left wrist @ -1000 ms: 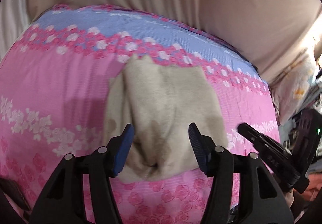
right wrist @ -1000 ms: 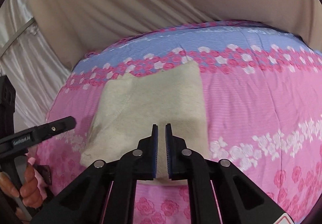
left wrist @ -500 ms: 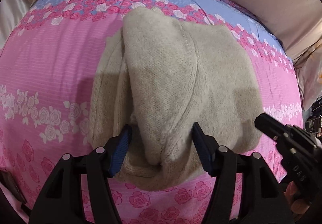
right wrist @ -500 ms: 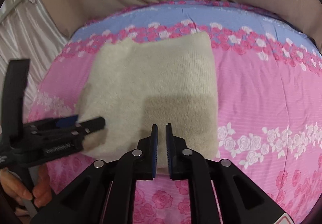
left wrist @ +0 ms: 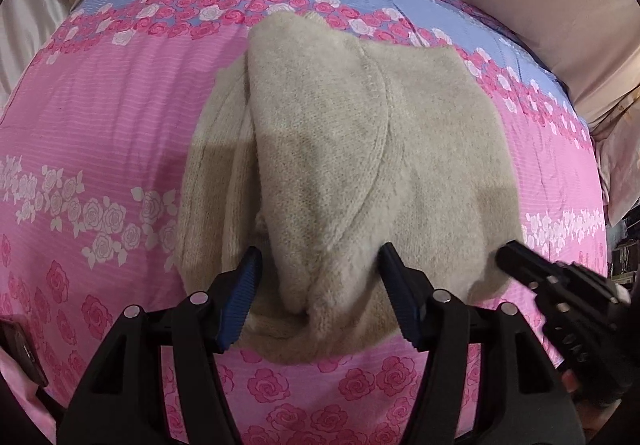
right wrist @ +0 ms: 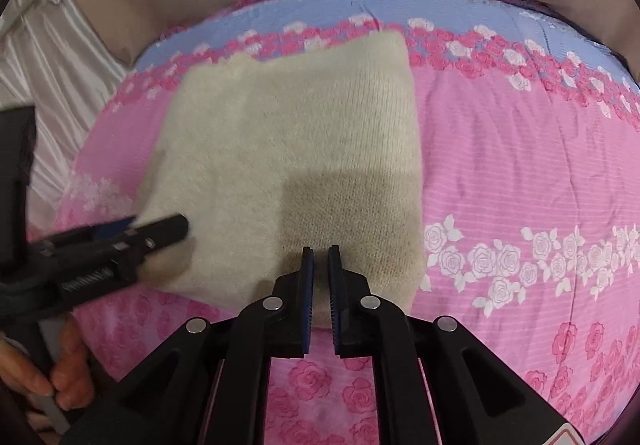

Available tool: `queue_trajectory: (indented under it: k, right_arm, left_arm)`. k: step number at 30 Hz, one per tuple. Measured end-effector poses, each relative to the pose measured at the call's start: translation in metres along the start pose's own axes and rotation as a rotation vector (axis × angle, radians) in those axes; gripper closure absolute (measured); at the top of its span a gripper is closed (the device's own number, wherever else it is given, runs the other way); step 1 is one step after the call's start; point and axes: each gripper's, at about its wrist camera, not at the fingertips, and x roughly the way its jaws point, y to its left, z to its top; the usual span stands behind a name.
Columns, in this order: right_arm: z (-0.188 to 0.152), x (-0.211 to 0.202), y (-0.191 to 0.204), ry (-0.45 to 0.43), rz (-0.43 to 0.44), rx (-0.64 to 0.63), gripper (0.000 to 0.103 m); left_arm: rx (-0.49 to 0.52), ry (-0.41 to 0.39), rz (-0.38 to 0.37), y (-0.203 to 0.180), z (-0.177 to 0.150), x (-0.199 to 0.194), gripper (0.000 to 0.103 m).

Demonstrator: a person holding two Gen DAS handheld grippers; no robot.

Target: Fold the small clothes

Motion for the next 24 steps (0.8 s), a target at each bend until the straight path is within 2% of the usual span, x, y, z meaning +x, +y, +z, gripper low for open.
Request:
queue_trajectory:
  k: [2, 3, 4, 5, 7, 9, 10, 15, 19, 24]
  right_arm:
    - [0.003, -0.024, 0.000, -0.055, -0.008, 0.006, 0.093]
    - [0.004, -0.036, -0.001, -0.084, -0.023, 0.008, 0.090]
    - [0.003, -0.046, -0.003, -0.108, -0.038, 0.016, 0.083]
    - [0.002, -0.053, -0.005, -0.126, -0.047, 0.026, 0.079]
    - [-0.003, -0.068, -0.009, -0.168, -0.083, 0.055, 0.061]
    - [-0.011, -0.077, -0.013, -0.198, -0.120, 0.087, 0.052]
    - [-0.013, -0.079, -0.015, -0.204, -0.121, 0.100, 0.051]
    - [-0.025, -0.075, -0.013, -0.181, -0.138, 0.109, 0.048]
    - [-0.033, -0.075, -0.004, -0.185, -0.152, 0.097, 0.043]
    - [-0.042, -0.077, 0.006, -0.194, -0.152, 0.082, 0.042]
  left_arm:
    - [0.004, -0.034, 0.011, -0.003, -0.003, -0.014, 0.044]
    - [0.012, -0.064, 0.036, -0.006, -0.004, -0.026, 0.036]
    - [0.018, -0.089, 0.056, -0.009, -0.005, -0.035, 0.017]
    - [0.023, -0.124, 0.077, -0.013, -0.006, -0.045, 0.009]
    - [0.033, -0.239, 0.129, -0.023, -0.011, -0.071, 0.006]
    - [0.050, -0.311, 0.183, -0.034, -0.014, -0.088, 0.005]
    - [0.059, -0.324, 0.184, -0.038, -0.014, -0.092, 0.005]
    - [0.070, -0.311, 0.174, -0.050, -0.017, -0.094, 0.005]
    - [0.079, -0.281, 0.188, -0.053, -0.025, -0.090, 0.005]
    - [0.068, -0.263, 0.174, -0.048, -0.036, -0.088, 0.005]
